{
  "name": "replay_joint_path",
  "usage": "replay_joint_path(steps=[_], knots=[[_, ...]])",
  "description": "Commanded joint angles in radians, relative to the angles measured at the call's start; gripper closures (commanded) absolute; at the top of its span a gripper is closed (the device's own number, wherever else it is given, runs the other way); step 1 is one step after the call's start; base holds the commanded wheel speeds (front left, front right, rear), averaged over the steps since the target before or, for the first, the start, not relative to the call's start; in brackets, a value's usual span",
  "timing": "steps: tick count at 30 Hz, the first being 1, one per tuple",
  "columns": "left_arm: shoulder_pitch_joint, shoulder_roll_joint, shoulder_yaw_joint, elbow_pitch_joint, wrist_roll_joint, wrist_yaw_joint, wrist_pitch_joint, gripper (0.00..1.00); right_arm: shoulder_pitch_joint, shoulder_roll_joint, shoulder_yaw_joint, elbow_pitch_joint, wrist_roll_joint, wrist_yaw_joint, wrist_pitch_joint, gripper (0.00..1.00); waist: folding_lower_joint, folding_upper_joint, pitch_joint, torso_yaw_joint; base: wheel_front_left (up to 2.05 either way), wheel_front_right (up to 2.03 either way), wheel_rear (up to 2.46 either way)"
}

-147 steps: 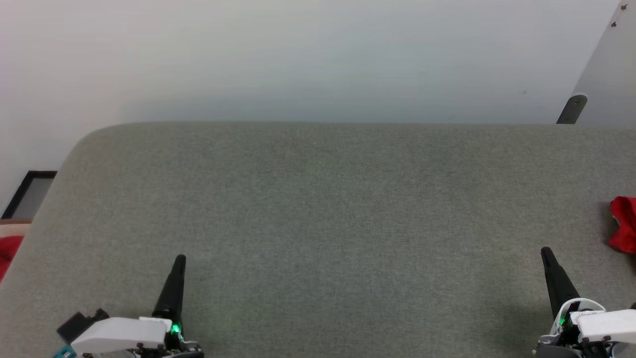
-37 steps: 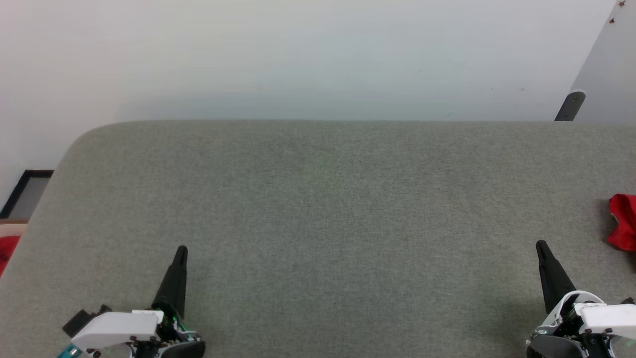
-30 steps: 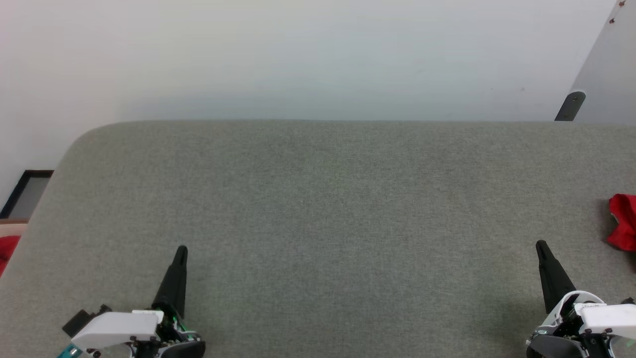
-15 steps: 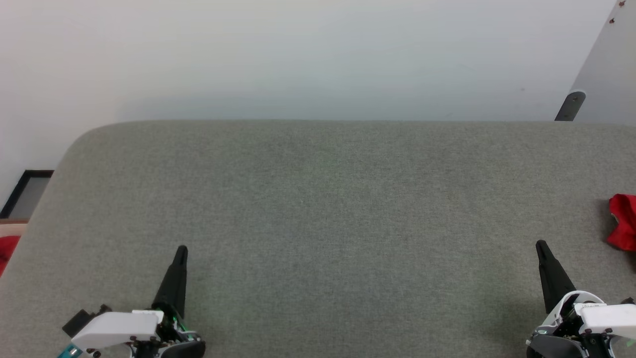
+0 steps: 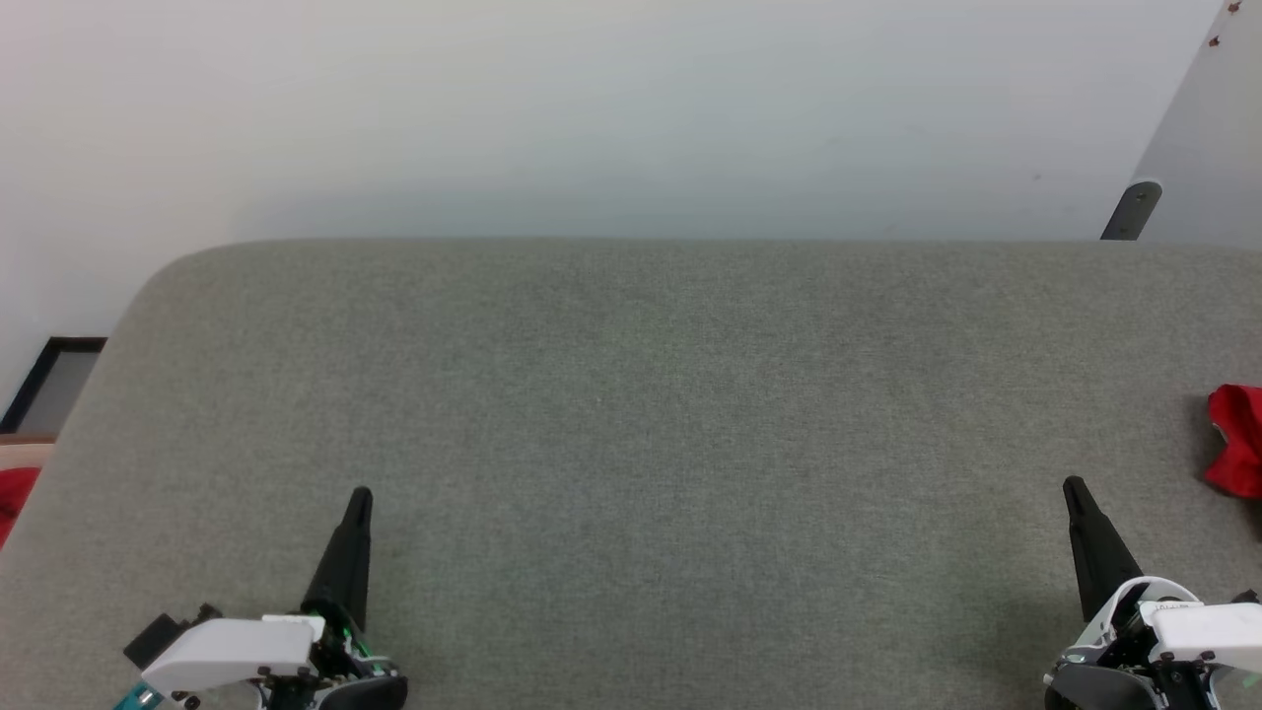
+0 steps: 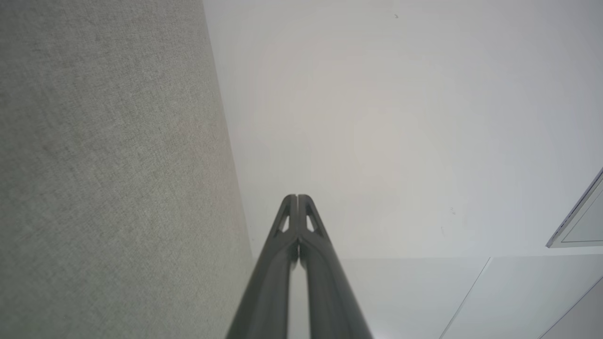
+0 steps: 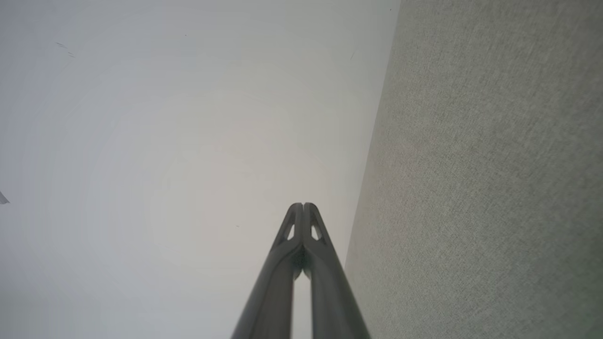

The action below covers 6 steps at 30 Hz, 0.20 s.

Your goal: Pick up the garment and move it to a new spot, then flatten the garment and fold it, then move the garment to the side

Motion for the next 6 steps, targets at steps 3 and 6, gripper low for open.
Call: replay_joint_path(steps=[3, 6], knots=[[-0.01, -0.001, 0.002, 0.001, -0.003, -0.006, 0.003, 1.0, -0.004, 0.004, 0.003, 0.0, 0.005, 0.0, 0.001, 1.0, 0.0, -0.0001, 0.0, 0.0, 0.0, 0.0, 0.0], [-0.01, -0.001, 0.002, 0.001, -0.003, -0.006, 0.003, 1.0, -0.004, 0.004, 0.003, 0.0, 0.005, 0.0, 0.001, 1.0, 0.0, -0.0001, 0.0, 0.0, 0.0, 0.0, 0.0]])
